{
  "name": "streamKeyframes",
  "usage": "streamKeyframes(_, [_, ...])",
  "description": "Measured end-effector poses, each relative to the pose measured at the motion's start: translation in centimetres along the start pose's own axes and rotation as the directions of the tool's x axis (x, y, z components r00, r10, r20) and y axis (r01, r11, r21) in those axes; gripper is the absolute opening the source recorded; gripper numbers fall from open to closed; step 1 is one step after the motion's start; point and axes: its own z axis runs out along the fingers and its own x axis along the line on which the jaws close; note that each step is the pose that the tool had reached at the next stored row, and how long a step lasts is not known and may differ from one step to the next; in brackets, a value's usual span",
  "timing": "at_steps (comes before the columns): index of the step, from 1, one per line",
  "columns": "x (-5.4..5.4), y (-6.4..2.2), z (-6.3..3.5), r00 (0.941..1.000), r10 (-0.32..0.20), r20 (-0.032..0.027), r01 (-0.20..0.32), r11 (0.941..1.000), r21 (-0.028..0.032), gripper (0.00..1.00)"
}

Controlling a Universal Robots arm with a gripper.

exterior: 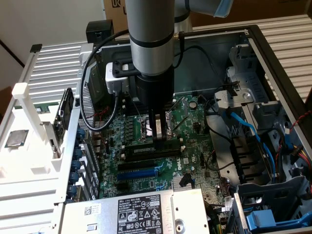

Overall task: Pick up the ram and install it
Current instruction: 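Insert the ram into the slot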

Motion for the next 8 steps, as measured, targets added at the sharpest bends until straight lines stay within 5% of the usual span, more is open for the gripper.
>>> streamKeyframes(8, [-0.01, 0.0, 0.04, 1.0, 0.0, 0.0001, 0.0, 1.0, 0.0009, 0.13])
